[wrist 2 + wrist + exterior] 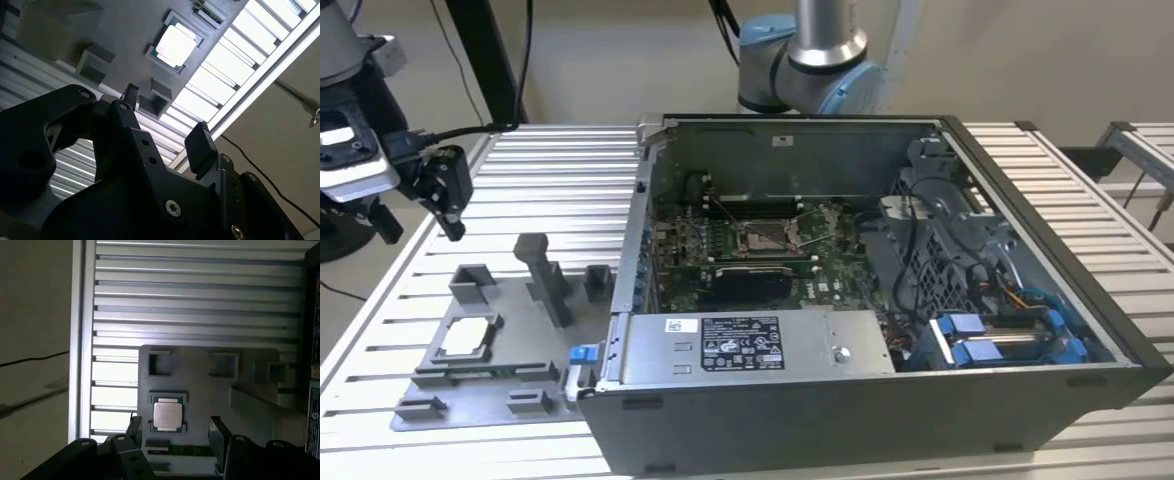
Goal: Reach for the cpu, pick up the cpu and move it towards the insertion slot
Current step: 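Pick up the cpu and move it towards the insertion slot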
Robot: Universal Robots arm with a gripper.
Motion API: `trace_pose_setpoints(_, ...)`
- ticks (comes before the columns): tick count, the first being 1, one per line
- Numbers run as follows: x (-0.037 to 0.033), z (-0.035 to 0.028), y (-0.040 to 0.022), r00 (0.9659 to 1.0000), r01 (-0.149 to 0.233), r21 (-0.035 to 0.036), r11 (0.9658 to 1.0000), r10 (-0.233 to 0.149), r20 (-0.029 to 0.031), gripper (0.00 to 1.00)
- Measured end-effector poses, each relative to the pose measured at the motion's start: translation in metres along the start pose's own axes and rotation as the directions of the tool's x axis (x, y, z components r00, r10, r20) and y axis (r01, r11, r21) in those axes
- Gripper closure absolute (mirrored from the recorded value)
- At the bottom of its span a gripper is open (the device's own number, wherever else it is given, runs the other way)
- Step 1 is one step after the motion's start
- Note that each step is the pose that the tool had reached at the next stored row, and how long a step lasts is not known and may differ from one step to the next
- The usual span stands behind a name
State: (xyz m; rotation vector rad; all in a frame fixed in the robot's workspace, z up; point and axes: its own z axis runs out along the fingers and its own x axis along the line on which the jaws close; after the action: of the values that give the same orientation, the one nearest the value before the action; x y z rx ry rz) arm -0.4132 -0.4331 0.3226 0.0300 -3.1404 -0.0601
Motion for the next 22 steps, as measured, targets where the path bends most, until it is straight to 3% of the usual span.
trace_pose_setpoints(22, 0.0001, 0.0276, -0.0011, 1.0000, 0.000, 0.0000, 1.0000, 0.000, 0.0002, 0.00)
